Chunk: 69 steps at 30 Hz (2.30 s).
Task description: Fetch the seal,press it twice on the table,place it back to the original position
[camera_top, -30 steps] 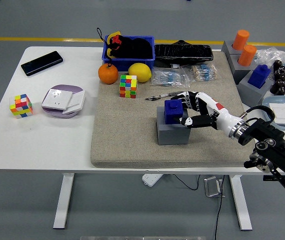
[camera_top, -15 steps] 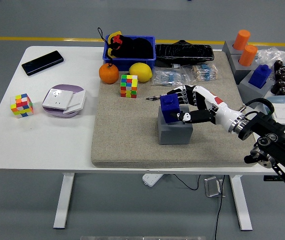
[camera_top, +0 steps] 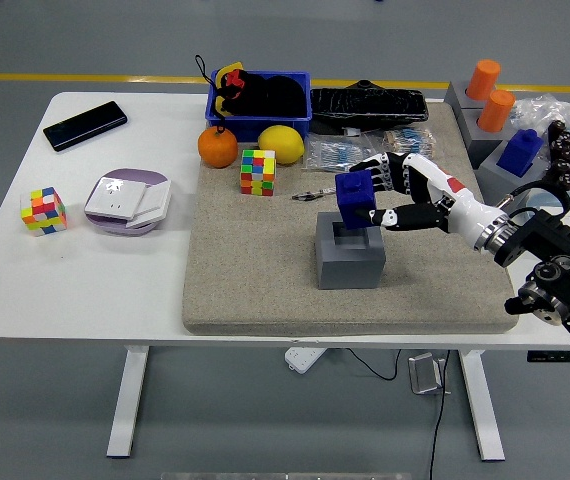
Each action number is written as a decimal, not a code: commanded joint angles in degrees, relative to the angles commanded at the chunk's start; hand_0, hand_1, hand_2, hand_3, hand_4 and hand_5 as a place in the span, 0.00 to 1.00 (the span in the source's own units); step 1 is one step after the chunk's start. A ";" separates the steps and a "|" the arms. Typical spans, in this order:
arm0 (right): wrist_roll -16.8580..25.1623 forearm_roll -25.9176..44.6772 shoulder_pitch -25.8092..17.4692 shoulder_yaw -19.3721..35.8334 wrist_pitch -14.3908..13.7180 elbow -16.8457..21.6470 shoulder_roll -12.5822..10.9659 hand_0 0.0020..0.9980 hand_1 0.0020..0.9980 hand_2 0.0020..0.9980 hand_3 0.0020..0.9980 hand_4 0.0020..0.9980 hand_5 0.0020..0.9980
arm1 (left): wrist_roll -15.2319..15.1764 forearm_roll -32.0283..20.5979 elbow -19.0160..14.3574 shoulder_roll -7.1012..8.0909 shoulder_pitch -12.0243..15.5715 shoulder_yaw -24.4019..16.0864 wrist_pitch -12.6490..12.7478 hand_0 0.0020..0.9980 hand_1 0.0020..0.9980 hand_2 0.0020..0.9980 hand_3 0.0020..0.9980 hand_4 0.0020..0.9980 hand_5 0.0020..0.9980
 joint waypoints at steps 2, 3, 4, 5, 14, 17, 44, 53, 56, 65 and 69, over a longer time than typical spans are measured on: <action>0.05 -0.12 -0.36 0.79 -0.10 -0.07 -0.41 0.68 0.55 0.54 0.60 0.75 0.00 | 0.01 -0.04 0.02 -0.01 0.05 0.09 0.00 0.72 0.70 0.68 0.75 0.69 0.29; 0.10 -0.24 -0.97 1.88 -0.19 -0.15 -0.84 0.68 0.55 0.54 0.60 0.75 0.00 | 0.03 -0.07 0.03 -0.03 0.10 0.18 -0.01 0.72 0.70 0.68 0.75 0.69 0.29; 0.15 -0.33 -1.42 2.72 -0.29 -0.26 -1.14 0.67 0.54 0.54 0.59 0.74 0.00 | 0.03 -0.08 0.03 -0.04 0.12 0.20 -0.01 0.72 0.70 0.68 0.75 0.69 0.29; 0.18 -0.33 -1.80 3.40 -0.36 -0.39 -1.39 0.67 0.54 0.54 0.59 0.74 0.00 | 0.02 -0.09 0.03 -0.04 0.13 0.20 0.00 0.72 0.70 0.68 0.75 0.69 0.29; 0.22 -0.52 -6.20 10.85 -0.60 -2.72 -3.38 0.66 0.53 0.54 0.58 0.73 0.00 | 0.03 -0.05 0.10 -0.01 0.22 0.32 0.04 0.72 0.70 0.68 0.75 0.69 0.29; 0.36 -0.75 -7.35 12.28 -0.68 -3.63 -3.44 0.66 0.53 0.53 0.58 0.73 0.00 | 0.01 0.17 0.07 -0.11 0.21 0.03 0.01 0.72 0.70 0.68 0.75 0.69 0.29; 2.64 2.45 -11.54 9.71 -2.13 -17.04 0.78 0.66 0.53 0.53 0.57 0.72 0.00 | 0.01 0.27 0.20 -0.27 0.43 -0.09 0.02 0.72 0.70 0.68 0.75 0.69 0.28; 2.60 2.16 -12.68 10.39 -2.16 -18.46 0.93 0.66 0.53 0.53 0.57 0.72 0.00 | -0.08 0.60 0.14 -0.20 0.57 -0.52 0.03 0.72 0.70 0.68 0.75 0.69 0.29; 2.47 1.77 -12.61 10.76 -2.11 -17.93 0.74 0.66 0.53 0.53 0.57 0.72 0.00 | -0.06 0.49 0.19 -0.22 0.51 -0.37 0.02 0.72 0.70 0.68 0.75 0.69 0.29; 2.19 1.36 -13.27 12.40 -2.34 -13.30 -0.50 0.65 0.52 0.52 0.56 0.72 0.00 | -0.09 0.60 0.18 -0.25 0.23 -0.55 -0.01 0.72 0.70 0.68 0.75 0.69 0.28; 2.00 0.40 -13.15 13.63 -2.52 -9.60 -1.15 0.65 0.52 0.52 0.56 0.72 0.00 | -0.03 0.41 0.19 -0.23 0.08 -0.19 -0.05 0.72 0.70 0.68 0.75 0.69 0.28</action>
